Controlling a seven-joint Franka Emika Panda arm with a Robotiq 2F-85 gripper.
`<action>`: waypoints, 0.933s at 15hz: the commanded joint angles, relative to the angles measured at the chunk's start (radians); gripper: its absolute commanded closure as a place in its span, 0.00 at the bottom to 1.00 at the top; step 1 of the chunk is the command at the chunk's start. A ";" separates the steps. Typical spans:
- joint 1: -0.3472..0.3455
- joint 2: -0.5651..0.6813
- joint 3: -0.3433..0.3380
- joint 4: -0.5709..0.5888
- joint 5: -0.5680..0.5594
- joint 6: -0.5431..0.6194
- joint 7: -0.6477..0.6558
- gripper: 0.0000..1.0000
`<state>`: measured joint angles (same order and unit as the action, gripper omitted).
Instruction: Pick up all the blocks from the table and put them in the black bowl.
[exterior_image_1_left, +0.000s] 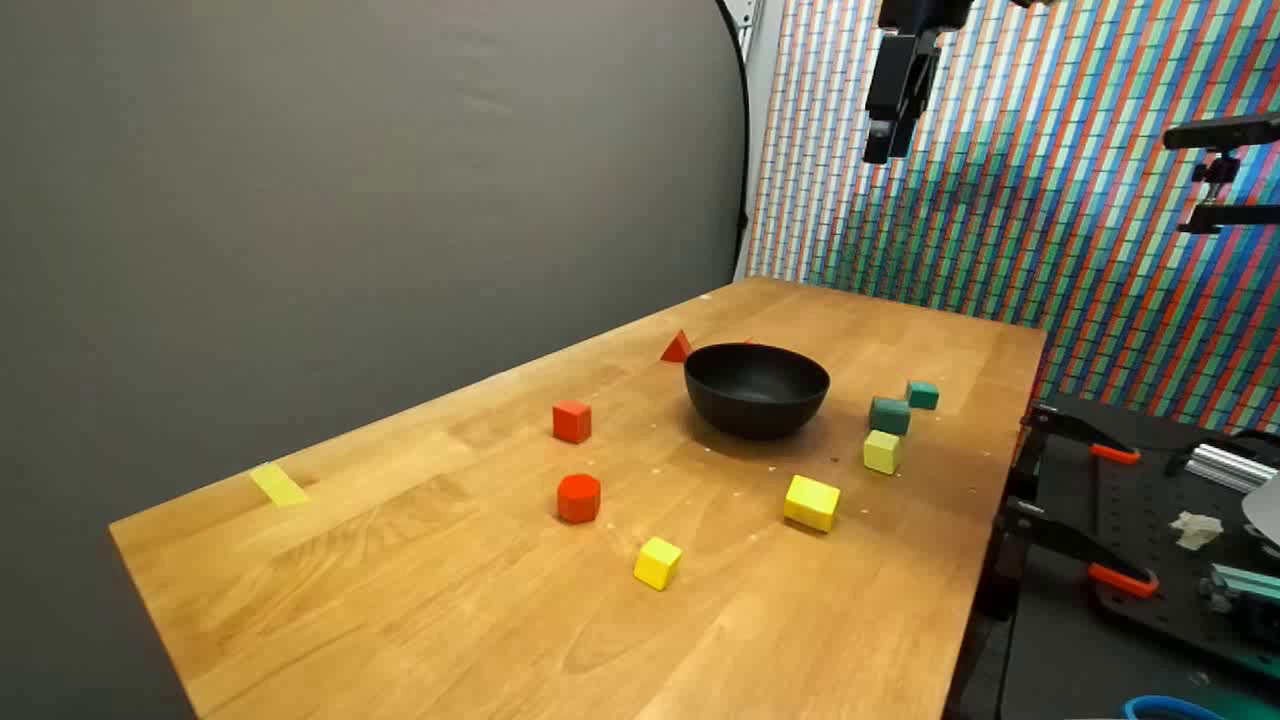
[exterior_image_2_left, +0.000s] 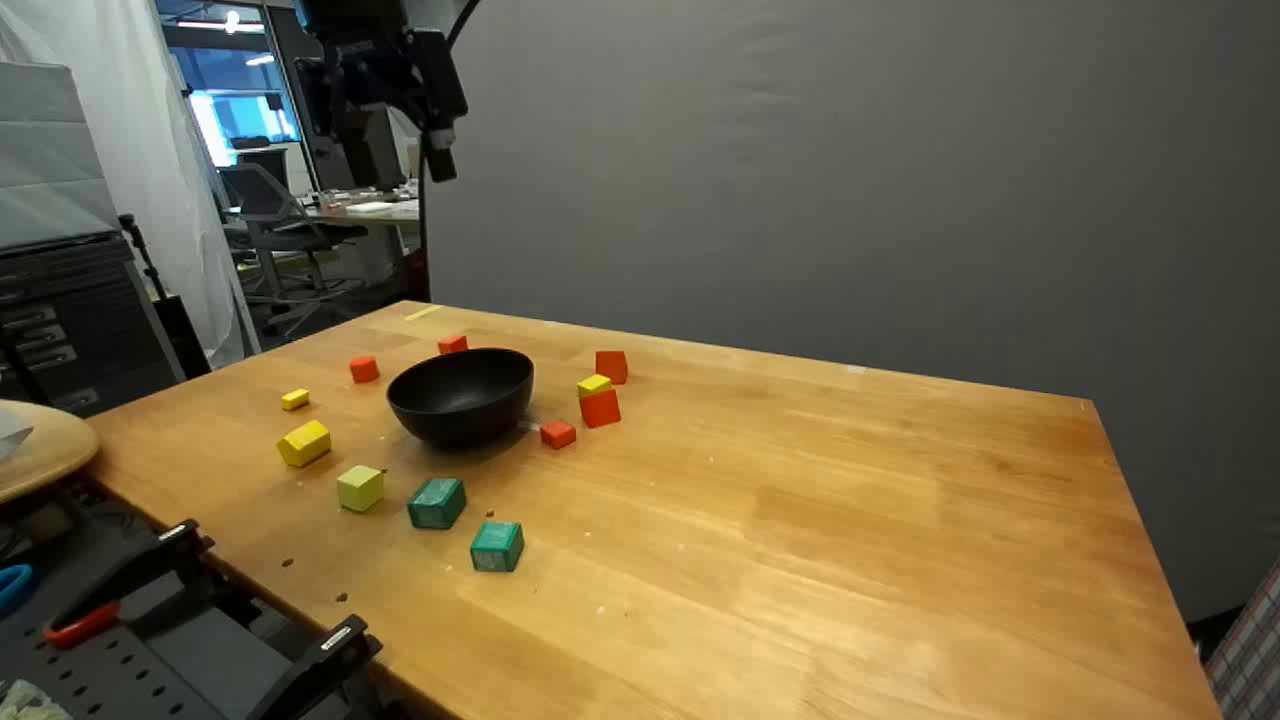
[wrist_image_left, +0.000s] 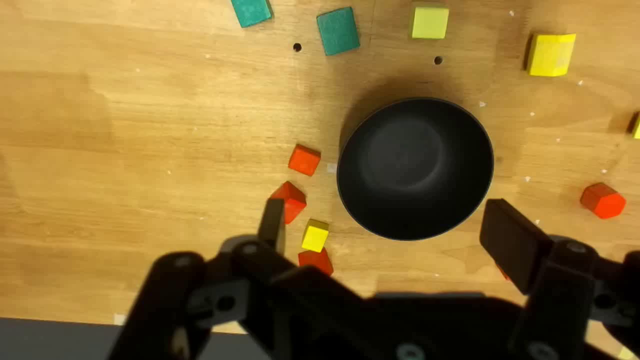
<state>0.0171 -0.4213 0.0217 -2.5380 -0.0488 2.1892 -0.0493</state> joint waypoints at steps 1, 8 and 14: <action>0.003 0.000 -0.002 0.005 -0.001 -0.002 0.001 0.00; 0.000 0.023 0.007 0.029 -0.012 0.012 0.017 0.00; 0.080 0.338 0.068 0.239 -0.055 0.201 -0.111 0.00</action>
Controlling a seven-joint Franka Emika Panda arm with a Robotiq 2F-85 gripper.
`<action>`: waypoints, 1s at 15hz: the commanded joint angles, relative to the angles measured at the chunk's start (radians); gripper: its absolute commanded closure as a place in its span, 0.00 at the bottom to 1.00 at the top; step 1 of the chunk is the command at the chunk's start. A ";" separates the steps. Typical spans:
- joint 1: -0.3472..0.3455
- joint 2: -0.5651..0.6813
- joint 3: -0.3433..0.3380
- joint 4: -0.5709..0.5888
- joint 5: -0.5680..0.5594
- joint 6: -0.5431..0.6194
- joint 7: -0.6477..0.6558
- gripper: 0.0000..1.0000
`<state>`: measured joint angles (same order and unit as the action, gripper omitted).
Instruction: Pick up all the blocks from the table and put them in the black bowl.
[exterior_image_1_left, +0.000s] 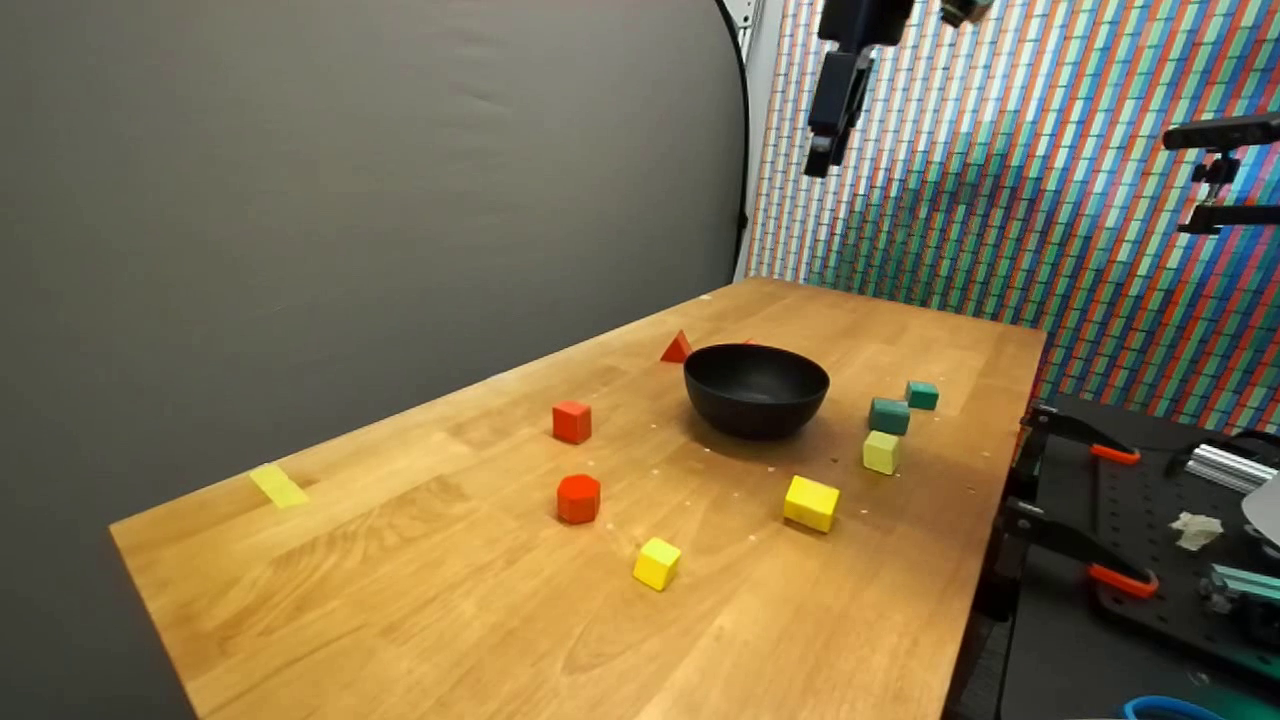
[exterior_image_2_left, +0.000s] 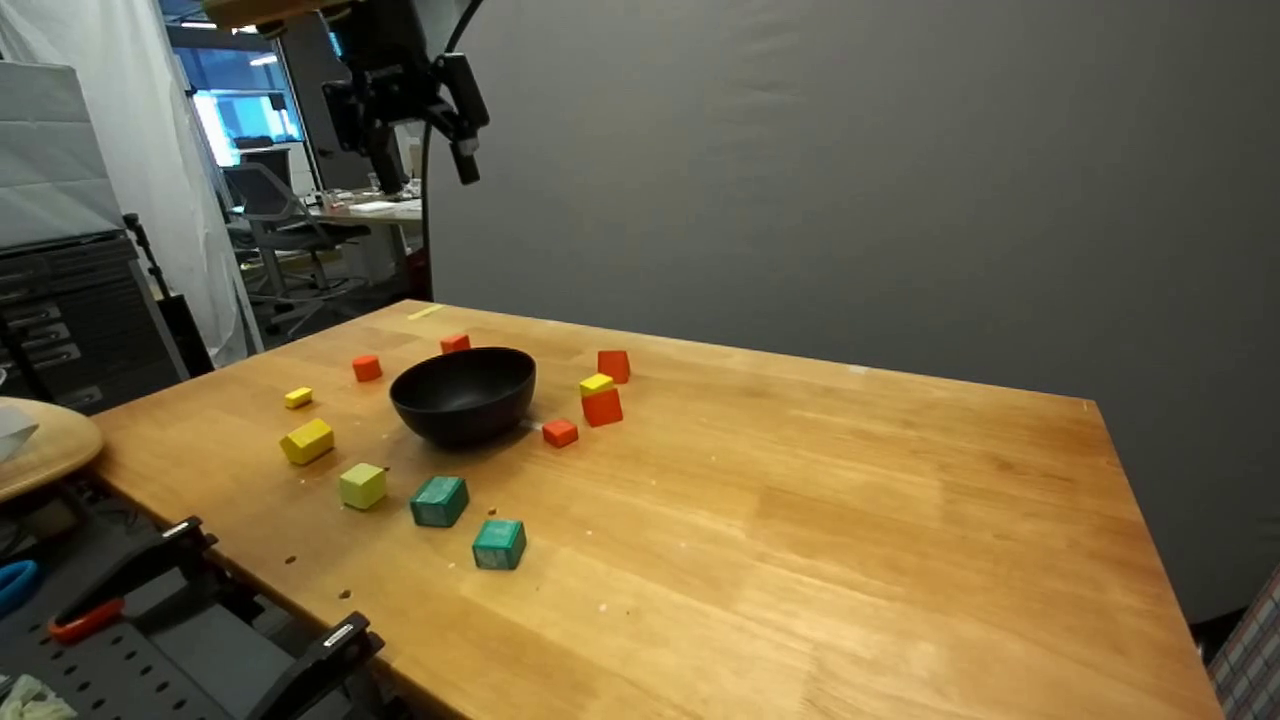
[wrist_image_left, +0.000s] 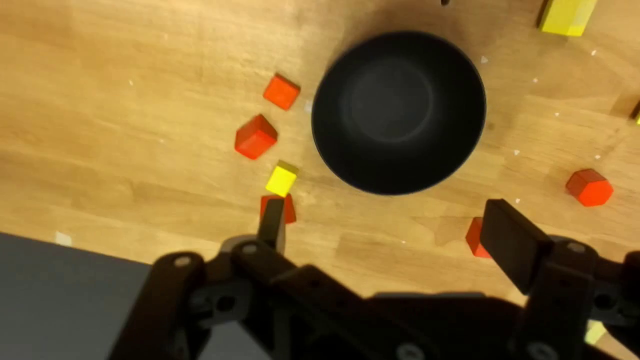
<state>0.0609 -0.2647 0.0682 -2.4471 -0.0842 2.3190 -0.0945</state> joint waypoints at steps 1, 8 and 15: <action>0.056 0.238 0.028 0.195 0.005 0.087 -0.106 0.00; 0.097 0.595 0.123 0.574 0.078 -0.035 -0.322 0.00; 0.111 0.633 0.112 0.542 0.095 0.042 -0.136 0.00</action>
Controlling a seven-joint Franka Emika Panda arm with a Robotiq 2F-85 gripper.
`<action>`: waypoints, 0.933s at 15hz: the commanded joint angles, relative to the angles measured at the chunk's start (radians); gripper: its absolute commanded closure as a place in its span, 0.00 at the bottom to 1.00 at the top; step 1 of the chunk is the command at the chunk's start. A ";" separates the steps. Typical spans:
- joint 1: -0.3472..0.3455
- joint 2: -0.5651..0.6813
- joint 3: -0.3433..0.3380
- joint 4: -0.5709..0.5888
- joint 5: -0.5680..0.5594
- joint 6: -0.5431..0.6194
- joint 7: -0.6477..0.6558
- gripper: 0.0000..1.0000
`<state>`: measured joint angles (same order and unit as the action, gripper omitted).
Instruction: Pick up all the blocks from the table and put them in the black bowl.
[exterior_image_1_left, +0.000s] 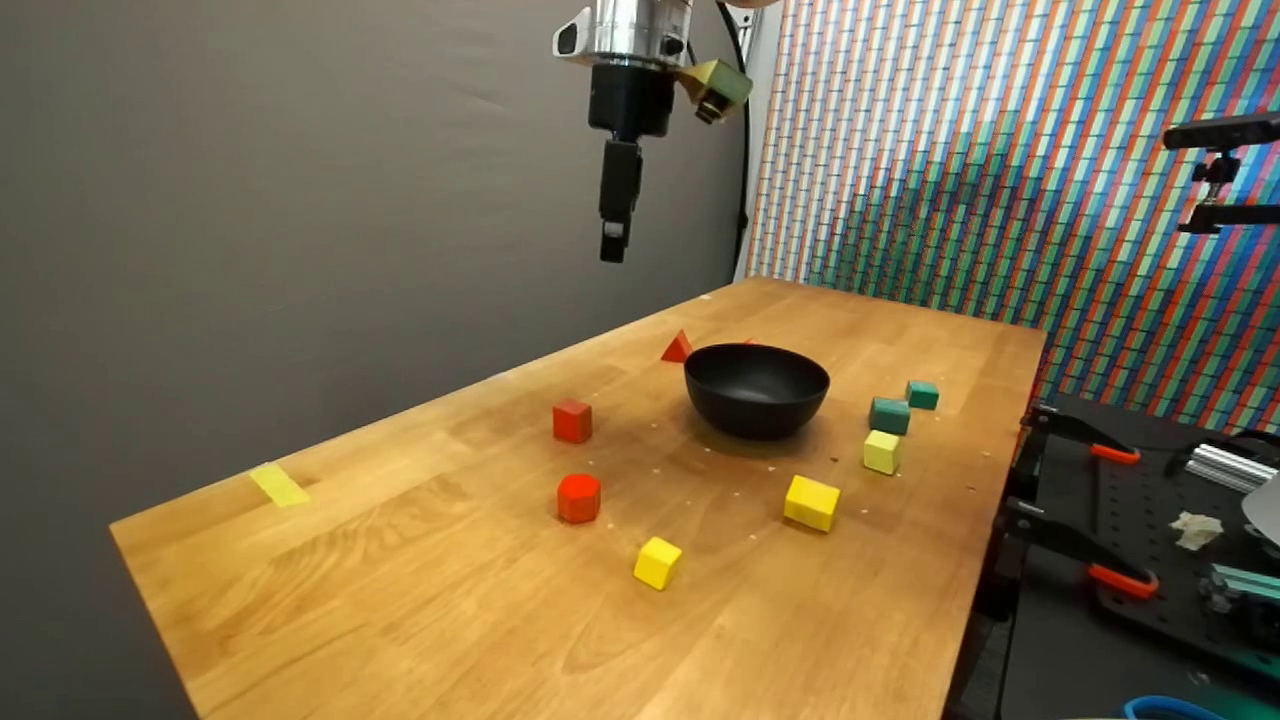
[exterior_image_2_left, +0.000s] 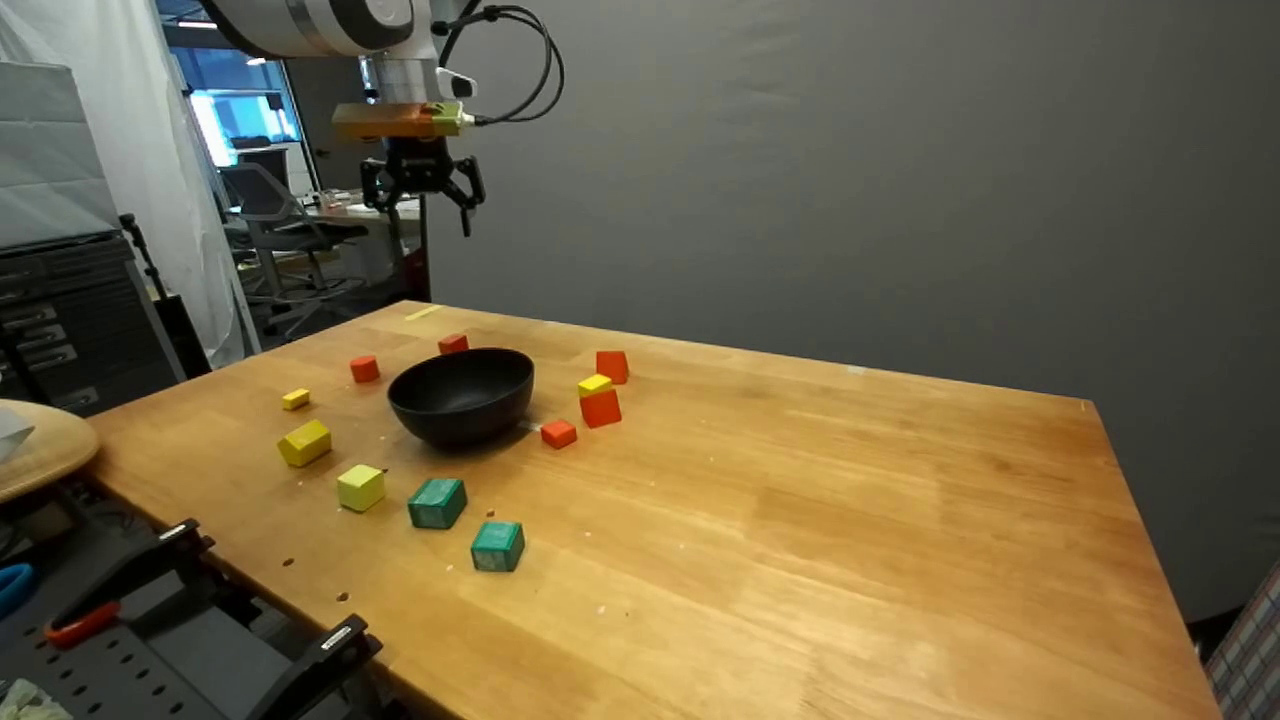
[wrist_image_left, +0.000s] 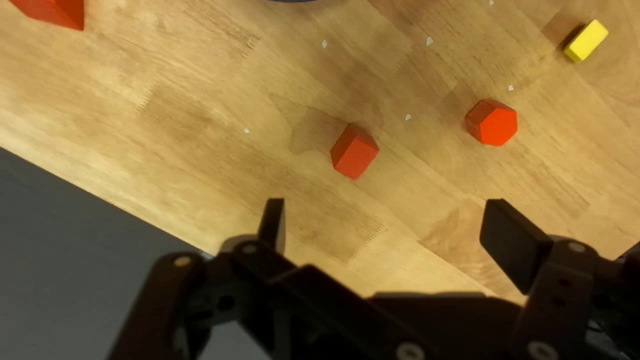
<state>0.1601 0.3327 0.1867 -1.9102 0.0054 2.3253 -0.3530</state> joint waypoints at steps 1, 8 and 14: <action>0.031 0.077 -0.014 0.028 -0.016 0.028 0.192 0.00; 0.113 0.347 -0.038 0.190 -0.055 0.073 0.390 0.00; 0.185 0.469 -0.108 0.302 -0.130 0.128 0.478 0.51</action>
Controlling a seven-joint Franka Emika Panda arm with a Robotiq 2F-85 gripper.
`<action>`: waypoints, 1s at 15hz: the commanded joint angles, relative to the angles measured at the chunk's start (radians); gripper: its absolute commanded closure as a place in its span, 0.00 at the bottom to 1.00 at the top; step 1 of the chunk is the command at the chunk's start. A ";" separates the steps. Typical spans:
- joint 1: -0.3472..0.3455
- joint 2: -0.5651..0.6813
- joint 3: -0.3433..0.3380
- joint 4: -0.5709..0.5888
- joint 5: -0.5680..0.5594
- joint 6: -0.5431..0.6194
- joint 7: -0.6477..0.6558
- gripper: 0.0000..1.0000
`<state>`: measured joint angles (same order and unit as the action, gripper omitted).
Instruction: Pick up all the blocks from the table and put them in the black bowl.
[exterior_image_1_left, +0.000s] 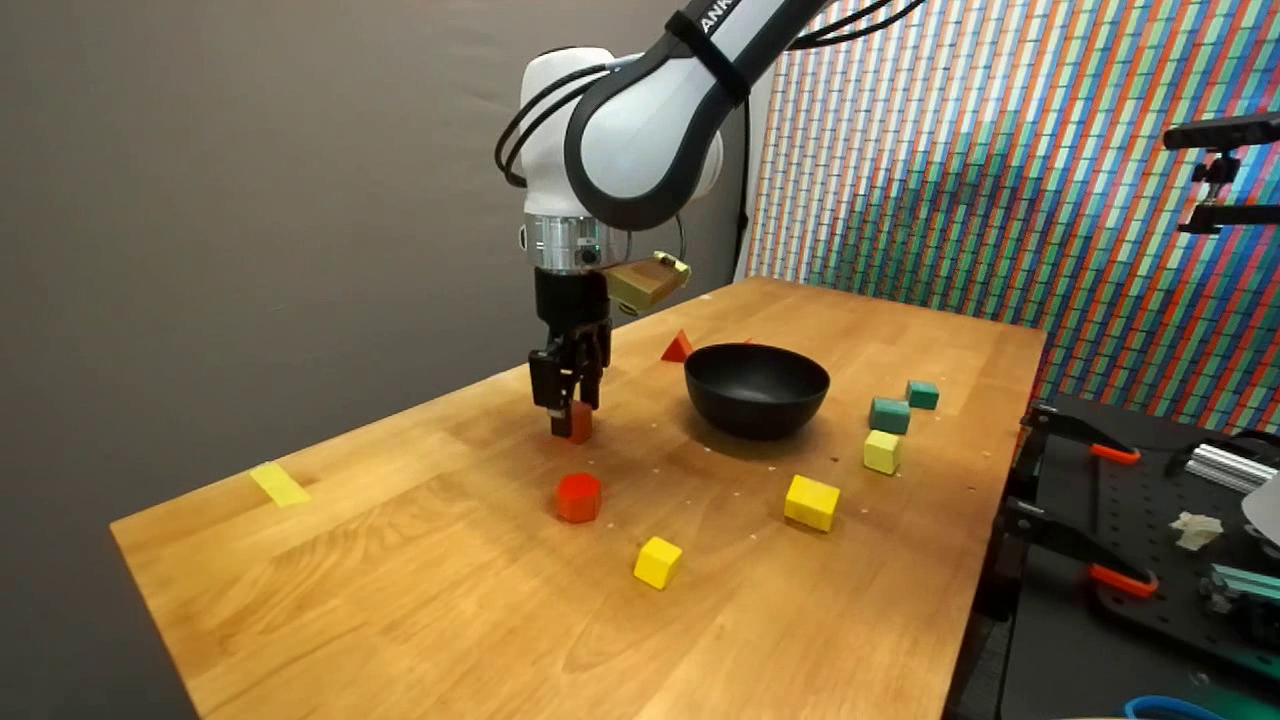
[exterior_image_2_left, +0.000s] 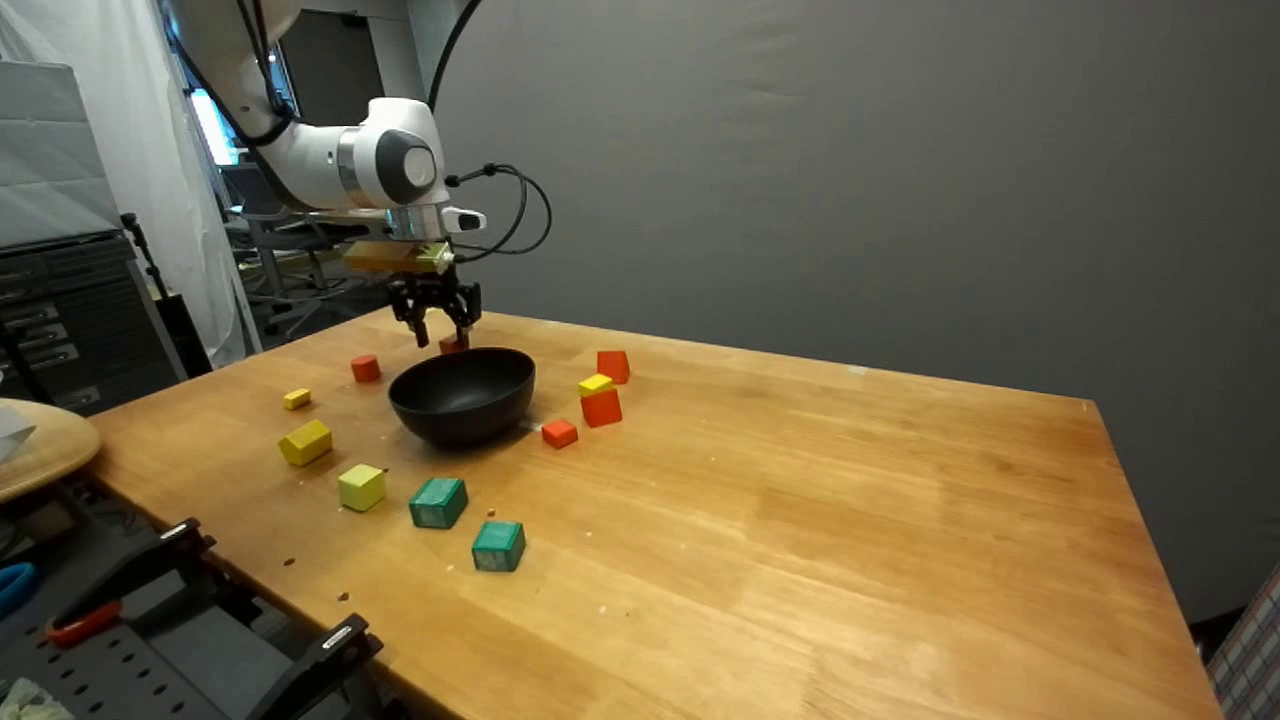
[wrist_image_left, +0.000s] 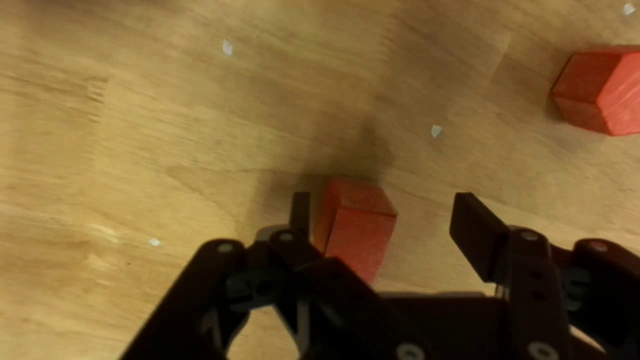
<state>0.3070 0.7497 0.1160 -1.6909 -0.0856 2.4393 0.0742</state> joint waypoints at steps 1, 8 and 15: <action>0.045 0.062 -0.044 0.096 -0.047 0.018 0.059 0.58; 0.025 -0.085 -0.035 -0.016 -0.031 -0.057 0.063 0.84; -0.011 -0.401 -0.151 -0.365 -0.080 -0.019 0.261 0.84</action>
<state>0.3339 0.5050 -0.0136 -1.8687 -0.1480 2.4018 0.2684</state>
